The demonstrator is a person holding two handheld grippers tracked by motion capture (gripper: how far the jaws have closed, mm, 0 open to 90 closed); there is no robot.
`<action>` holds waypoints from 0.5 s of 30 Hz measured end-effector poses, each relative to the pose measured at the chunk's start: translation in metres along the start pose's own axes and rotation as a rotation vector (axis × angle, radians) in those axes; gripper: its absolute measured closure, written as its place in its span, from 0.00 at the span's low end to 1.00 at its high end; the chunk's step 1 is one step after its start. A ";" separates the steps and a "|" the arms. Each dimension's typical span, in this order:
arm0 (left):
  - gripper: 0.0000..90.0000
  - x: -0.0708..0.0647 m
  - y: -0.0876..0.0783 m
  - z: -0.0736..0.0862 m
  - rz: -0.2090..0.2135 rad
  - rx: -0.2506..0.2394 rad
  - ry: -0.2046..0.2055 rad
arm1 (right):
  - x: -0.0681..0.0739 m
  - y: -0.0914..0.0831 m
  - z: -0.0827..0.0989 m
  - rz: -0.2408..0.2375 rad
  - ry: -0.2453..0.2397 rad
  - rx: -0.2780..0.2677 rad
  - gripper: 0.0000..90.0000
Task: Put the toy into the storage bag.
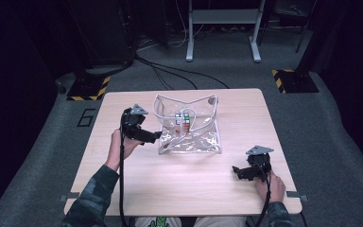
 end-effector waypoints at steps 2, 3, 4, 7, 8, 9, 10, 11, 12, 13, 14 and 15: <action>0.02 0.002 -0.001 0.005 -0.012 0.006 0.004 | 0.000 0.000 0.000 0.000 0.000 0.000 0.00; 0.02 0.004 -0.002 0.008 -0.017 0.008 0.002 | 0.000 0.000 0.000 0.000 0.000 0.000 0.00; 0.02 0.005 -0.002 0.010 -0.025 0.010 0.002 | 0.000 0.000 0.000 0.000 0.000 0.000 0.00; 0.02 0.010 -0.005 0.022 -0.047 0.018 -0.001 | 0.000 0.000 0.000 0.000 0.000 0.000 0.00; 0.02 0.010 -0.005 0.022 -0.047 0.018 -0.001 | 0.000 0.000 0.000 0.000 0.000 0.000 0.00; 0.02 0.011 -0.007 0.025 -0.055 0.015 -0.008 | 0.000 0.000 0.000 0.000 0.000 0.000 0.00; 0.02 0.013 -0.008 0.029 -0.058 0.016 -0.007 | 0.000 0.000 0.000 0.000 0.000 0.000 0.00; 0.02 0.014 -0.009 0.032 -0.064 0.015 -0.014 | 0.000 0.000 0.000 0.000 0.000 0.000 0.00; 0.02 0.015 -0.009 0.036 -0.067 0.016 -0.022 | 0.000 0.000 0.000 0.000 0.000 0.000 0.00; 0.02 0.017 -0.010 0.041 -0.067 0.021 -0.025 | 0.000 0.000 0.000 0.000 0.000 0.000 0.00; 0.02 0.018 -0.010 0.045 -0.072 0.022 -0.034 | 0.000 0.000 0.000 0.000 0.000 0.000 0.00; 0.02 0.019 -0.010 0.049 -0.071 0.030 -0.033 | 0.000 0.000 0.000 0.000 0.000 0.000 0.00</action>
Point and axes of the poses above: each handheld gripper's, and its own axes: y roughly forward along the jaws, z roughly out of its underside, x roughly to its left, the point moved 3 cm from there along y, roughly forward along the jaws, and after that the axes turned 5 degrees about -z, right-handed, at the moved point
